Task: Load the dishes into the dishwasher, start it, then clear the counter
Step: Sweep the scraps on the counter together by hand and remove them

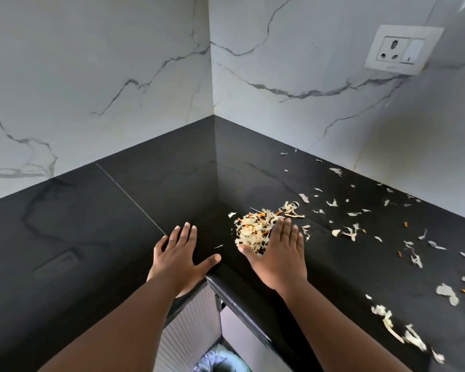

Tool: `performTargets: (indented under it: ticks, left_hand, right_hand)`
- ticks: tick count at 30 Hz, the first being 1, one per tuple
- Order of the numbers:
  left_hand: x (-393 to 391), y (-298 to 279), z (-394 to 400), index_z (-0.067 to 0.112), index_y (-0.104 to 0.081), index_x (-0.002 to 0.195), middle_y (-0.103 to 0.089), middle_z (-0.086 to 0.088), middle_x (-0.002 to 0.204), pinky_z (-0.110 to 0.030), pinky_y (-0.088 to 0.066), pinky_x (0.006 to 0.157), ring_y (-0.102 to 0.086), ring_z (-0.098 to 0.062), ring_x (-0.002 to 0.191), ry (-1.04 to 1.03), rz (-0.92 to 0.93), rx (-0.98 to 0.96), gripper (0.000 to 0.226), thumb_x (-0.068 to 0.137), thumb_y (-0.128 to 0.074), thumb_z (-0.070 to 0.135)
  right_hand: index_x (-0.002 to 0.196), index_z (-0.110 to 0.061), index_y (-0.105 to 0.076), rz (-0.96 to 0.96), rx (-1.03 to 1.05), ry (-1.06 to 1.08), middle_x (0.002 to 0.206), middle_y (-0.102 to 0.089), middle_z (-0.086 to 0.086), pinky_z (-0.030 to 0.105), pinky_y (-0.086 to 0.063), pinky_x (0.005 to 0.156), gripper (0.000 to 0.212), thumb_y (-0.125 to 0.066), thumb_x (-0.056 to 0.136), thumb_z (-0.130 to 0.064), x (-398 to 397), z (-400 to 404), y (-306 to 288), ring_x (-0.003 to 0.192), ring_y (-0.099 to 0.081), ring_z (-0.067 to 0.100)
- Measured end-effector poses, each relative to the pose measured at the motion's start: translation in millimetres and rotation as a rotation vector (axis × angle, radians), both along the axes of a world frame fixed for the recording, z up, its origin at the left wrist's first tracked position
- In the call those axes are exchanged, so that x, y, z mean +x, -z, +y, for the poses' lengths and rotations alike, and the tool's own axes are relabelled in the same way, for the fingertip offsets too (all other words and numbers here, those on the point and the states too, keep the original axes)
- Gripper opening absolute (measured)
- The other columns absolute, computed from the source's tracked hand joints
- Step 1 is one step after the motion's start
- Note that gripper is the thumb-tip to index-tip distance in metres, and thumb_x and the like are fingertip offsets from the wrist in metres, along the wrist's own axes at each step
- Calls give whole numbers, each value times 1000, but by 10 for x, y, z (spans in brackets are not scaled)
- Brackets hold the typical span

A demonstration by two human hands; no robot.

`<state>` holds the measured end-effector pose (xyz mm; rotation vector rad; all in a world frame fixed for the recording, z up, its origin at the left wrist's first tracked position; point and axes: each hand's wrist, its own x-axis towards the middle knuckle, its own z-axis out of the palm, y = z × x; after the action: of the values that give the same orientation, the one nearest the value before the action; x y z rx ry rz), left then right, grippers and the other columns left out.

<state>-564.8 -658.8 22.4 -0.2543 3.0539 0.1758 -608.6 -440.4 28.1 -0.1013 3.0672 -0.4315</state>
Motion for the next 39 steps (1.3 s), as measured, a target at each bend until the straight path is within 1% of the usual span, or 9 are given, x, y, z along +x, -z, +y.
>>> performTargets:
  ticks: [4, 7, 11, 15, 19, 24, 33, 36, 39]
  left_hand:
    - [1, 5, 0, 28, 4, 155, 12, 12, 161, -37, 4, 119, 17, -7, 146, -15, -1, 27, 105, 69, -2, 88]
    - [10, -14, 1, 28, 4, 155, 12, 12, 160, -36, 5, 119, 17, -6, 146, -15, 1, 35, 93, 81, -14, 82]
    - [7, -2, -2, 28, 6, 154, 13, 12, 160, -36, 4, 120, 17, -6, 146, -15, -2, 41, 85, 87, -15, 76]
    - [11, 4, -2, 28, 4, 154, 12, 12, 160, -35, 3, 120, 16, -7, 146, -15, 10, 44, 74, 94, -15, 66]
    - [7, -36, 11, 28, 4, 154, 12, 12, 161, -35, 4, 119, 16, -7, 146, -16, 0, 46, 67, 99, -20, 55]
    - [20, -54, 13, 28, 3, 154, 11, 12, 161, -34, 4, 120, 15, -7, 146, -19, 1, 55, 65, 99, -21, 53]
    - [17, -60, 10, 28, 2, 155, 10, 11, 161, -35, 3, 119, 14, -8, 147, -19, -1, 68, 66, 99, -22, 53]
    - [12, -50, 9, 28, 2, 155, 10, 12, 161, -36, 2, 120, 14, -7, 147, -20, 0, 61, 66, 99, -22, 54]
    - [7, -38, 4, 29, 2, 155, 10, 12, 161, -34, 3, 119, 14, -7, 146, -23, 10, 55, 66, 99, -21, 54]
  right_hand:
    - [153, -5, -5, 239, -32, -88, 160, -5, 16, 40, 6, 119, 108, -20, 79, -83, 46, -43, 9, 148, 1, 29]
    - [150, -16, -28, 339, -9, -247, 157, -25, 12, 47, -1, 117, 80, -23, 90, -70, 142, -96, 38, 146, -18, 33]
    - [144, -36, -37, 361, 82, -519, 155, -31, 2, 53, -10, 110, 53, -30, 96, -55, 221, -229, 59, 143, -26, 34]
    - [138, -44, -42, 328, 151, -595, 152, -38, 1, 56, -12, 108, 46, -27, 97, -57, 269, -298, 110, 141, -30, 33]
    - [130, -40, -55, 227, 139, -427, 146, -46, 2, 58, -15, 107, 56, -25, 93, -69, 270, -290, 118, 139, -34, 33]
    - [141, -24, -47, 224, 92, -267, 150, -40, 5, 55, -5, 113, 72, -23, 91, -71, 311, -282, 75, 144, -25, 31]
    - [148, -18, -32, 228, 15, -232, 156, -30, 6, 48, 5, 114, 85, -25, 86, -76, 304, -281, 24, 147, -15, 26]
    - [149, -29, -28, 218, 22, -324, 157, -27, 4, 50, 2, 113, 72, -25, 90, -71, 316, -268, 12, 147, -15, 29]
    - [144, -42, -33, 218, 126, -587, 155, -30, -1, 53, -4, 110, 54, -22, 96, -63, 314, -258, 13, 144, -22, 33]
